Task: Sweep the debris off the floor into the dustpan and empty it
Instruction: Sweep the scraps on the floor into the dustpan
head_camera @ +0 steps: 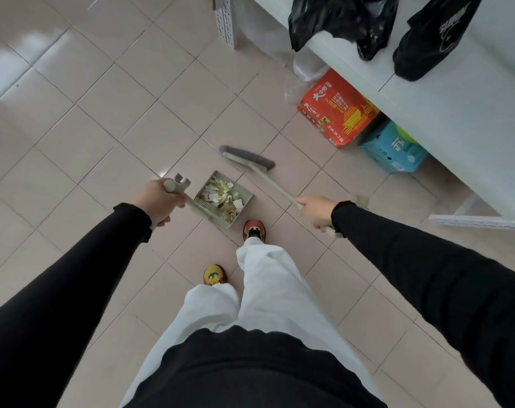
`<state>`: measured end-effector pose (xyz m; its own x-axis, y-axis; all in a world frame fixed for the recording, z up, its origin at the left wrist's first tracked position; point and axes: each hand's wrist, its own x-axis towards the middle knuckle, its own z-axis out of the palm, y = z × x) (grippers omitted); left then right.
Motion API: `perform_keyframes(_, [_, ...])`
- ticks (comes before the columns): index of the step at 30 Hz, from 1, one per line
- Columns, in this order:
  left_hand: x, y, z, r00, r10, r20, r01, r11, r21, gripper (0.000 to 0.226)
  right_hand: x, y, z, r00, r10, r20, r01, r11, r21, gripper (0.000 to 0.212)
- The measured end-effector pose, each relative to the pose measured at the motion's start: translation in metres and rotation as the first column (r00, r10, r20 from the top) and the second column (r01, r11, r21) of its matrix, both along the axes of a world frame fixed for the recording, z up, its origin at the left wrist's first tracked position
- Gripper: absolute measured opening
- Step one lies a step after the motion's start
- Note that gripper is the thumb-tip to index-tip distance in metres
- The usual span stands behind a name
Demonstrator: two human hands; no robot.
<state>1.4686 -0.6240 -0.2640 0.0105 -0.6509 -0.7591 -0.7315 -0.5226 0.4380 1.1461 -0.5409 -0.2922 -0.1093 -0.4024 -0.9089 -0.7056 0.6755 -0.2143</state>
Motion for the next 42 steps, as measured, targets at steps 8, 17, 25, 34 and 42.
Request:
perform_keyframes(8, [0.014,0.014,0.000,0.996,-0.093,-0.014,0.093,0.996,-0.008,0.022,0.029,0.128,0.065,0.988,-0.128,0.085,0.130,0.991,-0.021,0.051])
perform_keyframes(17, [0.047,0.053,-0.011,0.977,-0.205,-0.057,0.200,0.977,-0.073,0.023,0.120,0.172,0.023,0.985,-0.161,0.068,0.164,0.985,-0.052,0.052])
perform_keyframes(25, [0.052,0.098,-0.005,0.915,-0.399,-0.059,0.391,0.914,-0.112,0.016,0.132,0.314,0.043,0.861,-0.508,0.027,0.506,0.851,-0.143,0.051])
perform_keyframes(34, [-0.005,0.157,0.004,0.837,-0.537,-0.104,0.525,0.842,-0.123,0.025,0.071,0.393,0.030,0.746,-0.658,-0.098,0.615,0.739,-0.275,0.054])
perform_keyframes(42, [-0.077,0.225,-0.002,0.831,-0.547,-0.104,0.539,0.837,-0.098,0.029,-0.039,0.416,0.011,0.736,-0.658,-0.161,0.612,0.748,-0.258,0.053])
